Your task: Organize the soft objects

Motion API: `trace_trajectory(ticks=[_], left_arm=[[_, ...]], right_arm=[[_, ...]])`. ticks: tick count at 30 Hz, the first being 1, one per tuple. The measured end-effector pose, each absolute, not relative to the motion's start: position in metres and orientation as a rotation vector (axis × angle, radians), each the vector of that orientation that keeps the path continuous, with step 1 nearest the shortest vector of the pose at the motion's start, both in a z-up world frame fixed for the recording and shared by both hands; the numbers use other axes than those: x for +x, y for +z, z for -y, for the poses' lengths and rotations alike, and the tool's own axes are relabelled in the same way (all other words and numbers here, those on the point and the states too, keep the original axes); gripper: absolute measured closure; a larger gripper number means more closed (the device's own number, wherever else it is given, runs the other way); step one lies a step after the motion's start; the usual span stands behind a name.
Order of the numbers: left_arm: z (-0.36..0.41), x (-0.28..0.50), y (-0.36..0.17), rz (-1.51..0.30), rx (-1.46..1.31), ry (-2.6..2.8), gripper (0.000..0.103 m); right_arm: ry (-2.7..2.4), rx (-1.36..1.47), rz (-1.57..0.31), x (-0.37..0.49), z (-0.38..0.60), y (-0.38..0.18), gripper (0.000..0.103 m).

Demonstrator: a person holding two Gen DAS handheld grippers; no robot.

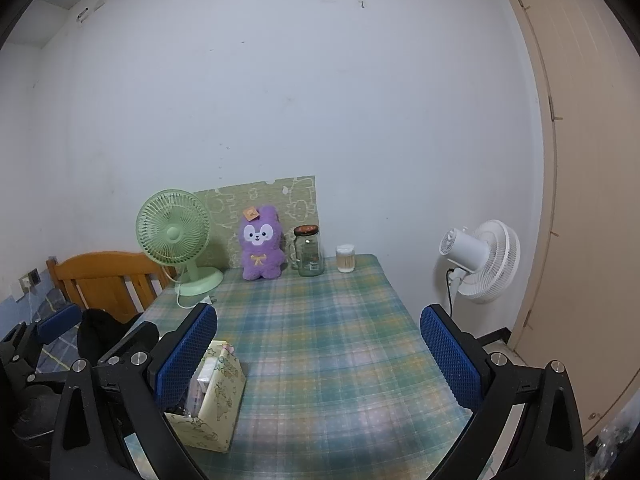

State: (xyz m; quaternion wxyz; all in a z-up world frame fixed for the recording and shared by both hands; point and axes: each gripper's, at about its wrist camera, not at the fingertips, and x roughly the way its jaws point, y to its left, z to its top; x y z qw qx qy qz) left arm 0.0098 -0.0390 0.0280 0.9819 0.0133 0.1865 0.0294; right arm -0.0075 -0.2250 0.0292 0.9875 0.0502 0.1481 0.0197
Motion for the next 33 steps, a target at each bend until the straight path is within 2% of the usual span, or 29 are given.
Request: trace_trajectory(ticks=[33], left_arm=[[0.0325, 0.0137, 0.0214, -0.386, 0.021, 0.068, 0.000]], right_arm=[[0.017, 0.103, -0.323, -0.0023, 0.2303, 0.0271, 0.000]])
